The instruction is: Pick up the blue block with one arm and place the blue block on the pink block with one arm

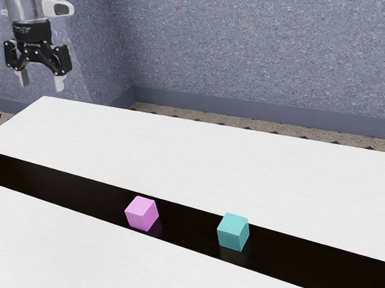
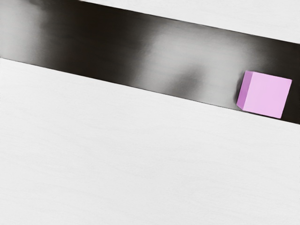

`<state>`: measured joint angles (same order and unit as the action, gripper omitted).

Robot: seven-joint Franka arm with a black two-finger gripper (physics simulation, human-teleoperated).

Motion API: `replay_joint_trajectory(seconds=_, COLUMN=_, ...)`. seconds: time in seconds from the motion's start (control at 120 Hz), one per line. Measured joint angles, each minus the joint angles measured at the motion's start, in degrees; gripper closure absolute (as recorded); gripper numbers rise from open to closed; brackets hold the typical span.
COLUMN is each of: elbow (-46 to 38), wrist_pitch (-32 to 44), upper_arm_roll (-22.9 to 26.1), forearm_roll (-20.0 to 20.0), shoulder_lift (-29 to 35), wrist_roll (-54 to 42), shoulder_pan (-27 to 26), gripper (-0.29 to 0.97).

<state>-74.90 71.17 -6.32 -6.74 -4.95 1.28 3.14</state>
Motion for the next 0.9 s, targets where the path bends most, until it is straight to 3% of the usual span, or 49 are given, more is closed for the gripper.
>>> replay_joint_trajectory(seconds=0.217, elbow=0.21, wrist_pitch=4.06, upper_arm_roll=-0.13, forearm_roll=1.23, shoulder_lift=0.06, wrist_roll=0.36, shoulder_pan=1.20, gripper=0.00)
replay_joint_trajectory(seconds=0.325, elbow=13.54, wrist_pitch=3.47, upper_arm_roll=3.16, forearm_roll=0.77, shoulder_lift=0.43, wrist_roll=0.50, shoulder_pan=3.05, gripper=0.00)
replay_joint_trajectory(seconds=0.375, elbow=15.81, wrist_pitch=4.71, upper_arm_roll=6.78, forearm_roll=-0.01, shoulder_lift=-1.48, wrist_roll=0.53, shoulder_pan=0.66, gripper=0.00)
replay_joint_trajectory(seconds=0.467, elbow=15.93, wrist_pitch=8.34, upper_arm_roll=9.99, forearm_roll=-1.89, shoulder_lift=-7.47, wrist_roll=0.60, shoulder_pan=-9.65, gripper=0.00)
replay_joint_trajectory(seconds=0.575, elbow=14.32, wrist_pitch=11.51, upper_arm_roll=10.66, forearm_roll=-3.05, shoulder_lift=-14.77, wrist_roll=1.13, shoulder_pan=-12.58, gripper=0.00)
replay_joint_trajectory(seconds=0.842, elbow=8.54, wrist_pitch=18.17, upper_arm_roll=10.43, forearm_roll=1.73, shoulder_lift=-21.02, wrist_roll=8.91, shoulder_pan=-17.24, gripper=0.00)
replay_joint_trajectory(seconds=0.9, elbow=5.38, wrist_pitch=20.67, upper_arm_roll=5.79, forearm_roll=4.28, shoulder_lift=-21.25, wrist_roll=12.05, shoulder_pan=-21.58, gripper=0.00)
